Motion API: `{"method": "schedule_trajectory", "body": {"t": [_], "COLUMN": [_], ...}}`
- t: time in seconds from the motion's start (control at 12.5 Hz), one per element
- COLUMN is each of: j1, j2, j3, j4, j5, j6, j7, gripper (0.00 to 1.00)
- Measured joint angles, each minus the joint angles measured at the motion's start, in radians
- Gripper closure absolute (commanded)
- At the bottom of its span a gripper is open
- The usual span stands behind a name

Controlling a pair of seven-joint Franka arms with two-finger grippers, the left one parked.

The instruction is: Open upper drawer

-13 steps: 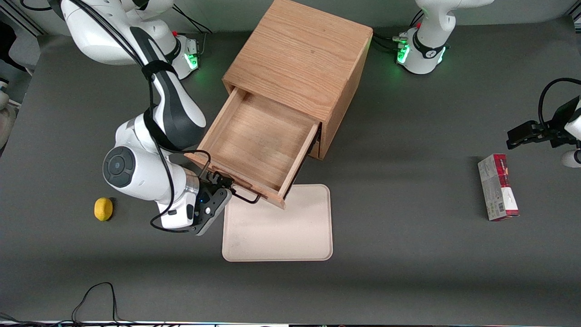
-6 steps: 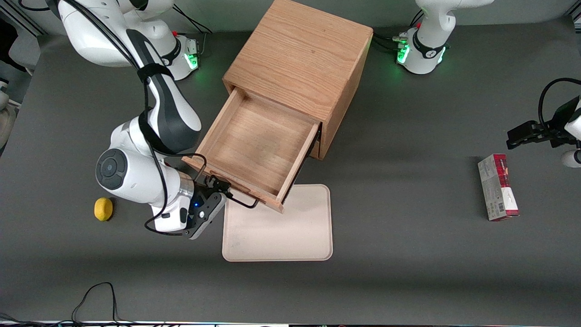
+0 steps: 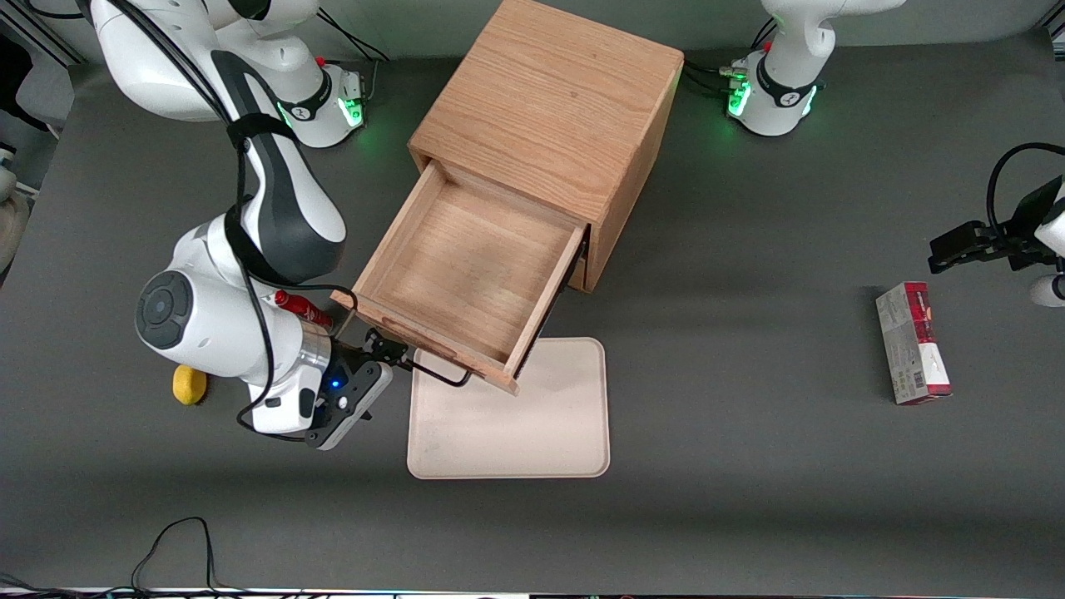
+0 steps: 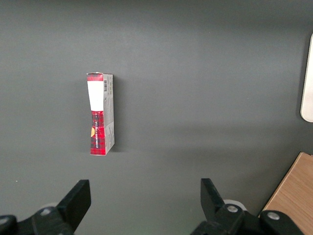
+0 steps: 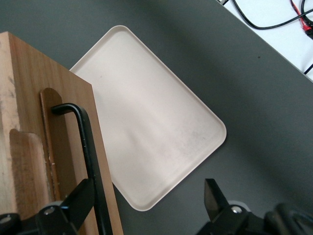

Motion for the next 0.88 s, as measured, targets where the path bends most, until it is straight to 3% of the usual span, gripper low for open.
{"method": "schedule_trajectory", "body": {"t": [0.56, 0.88], "j1": [-0.089, -0.152], "j2": [-0.023, -0.113], "j3": [-0.003, -0.035], "j4": [0.085, 0.082], "j5": [0.000, -0.020], "j6": [-0.124, -0.319], "j7": [0.001, 0.005], "gripper": [0.00, 0.00]}}
